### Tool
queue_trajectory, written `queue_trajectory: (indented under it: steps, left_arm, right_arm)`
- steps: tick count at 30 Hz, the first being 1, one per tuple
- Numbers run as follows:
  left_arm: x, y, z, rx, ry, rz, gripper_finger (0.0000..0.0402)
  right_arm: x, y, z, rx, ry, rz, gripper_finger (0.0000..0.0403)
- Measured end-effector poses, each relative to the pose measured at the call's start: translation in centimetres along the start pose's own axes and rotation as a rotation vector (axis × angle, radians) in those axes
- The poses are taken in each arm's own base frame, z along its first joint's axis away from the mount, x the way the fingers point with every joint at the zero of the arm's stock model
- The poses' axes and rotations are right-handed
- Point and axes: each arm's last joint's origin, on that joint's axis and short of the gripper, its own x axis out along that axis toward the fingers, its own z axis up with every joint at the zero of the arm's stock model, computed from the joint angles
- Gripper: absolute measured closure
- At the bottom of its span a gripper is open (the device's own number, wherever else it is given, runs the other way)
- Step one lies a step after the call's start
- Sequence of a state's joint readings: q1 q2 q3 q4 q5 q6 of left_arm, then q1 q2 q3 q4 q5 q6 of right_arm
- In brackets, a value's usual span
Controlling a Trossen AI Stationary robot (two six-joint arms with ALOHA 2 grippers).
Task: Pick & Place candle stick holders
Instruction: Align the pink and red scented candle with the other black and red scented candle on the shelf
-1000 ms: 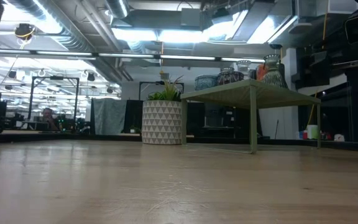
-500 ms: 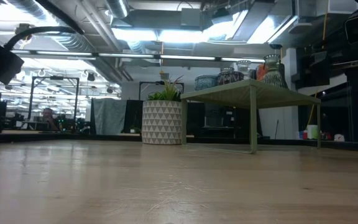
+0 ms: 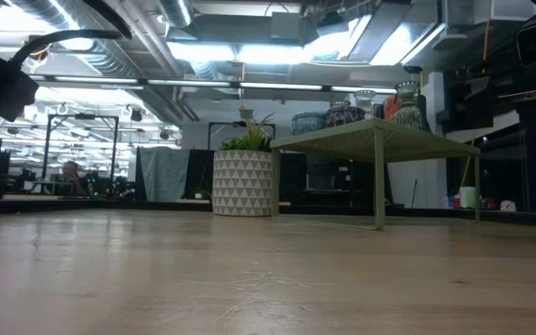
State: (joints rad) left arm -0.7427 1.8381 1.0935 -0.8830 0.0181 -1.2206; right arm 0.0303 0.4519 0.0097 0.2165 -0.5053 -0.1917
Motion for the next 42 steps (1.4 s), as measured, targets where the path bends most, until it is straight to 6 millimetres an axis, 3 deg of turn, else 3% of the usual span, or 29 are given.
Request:
queue_trajectory:
  steps: [4, 15, 23, 34, 42]
  left_arm:
    - [0.0, 0.2, 0.6, 0.021, 0.013, -0.006, 0.0113]
    - [-0.1, 1.1, 4.2, 0.074, -0.057, -0.050, 0.0113]
    - [-0.4, 2.0, 8.8, 0.146, -0.207, -0.154, 0.0113]
    - [-0.9, 3.6, 14.1, 0.431, -0.461, -0.191, 0.0113]
    - [-0.9, 5.2, 15.6, 0.388, -0.470, -0.167, 0.0053]
  right_arm:
    - [0.0, 0.0, 0.0, 0.000, 0.000, 0.000, 0.0070]
    - [0.0, 0.0, 0.0, 0.000, 0.000, 0.001, 0.0070]
    - [0.0, 0.0, 0.0, 0.000, 0.000, 0.004, 0.0070]
    - [0.0, 0.0, 0.0, 0.000, -0.001, 0.003, 0.0070]
    - [0.0, 0.0, 0.0, 0.000, 0.000, 0.004, 0.0071]
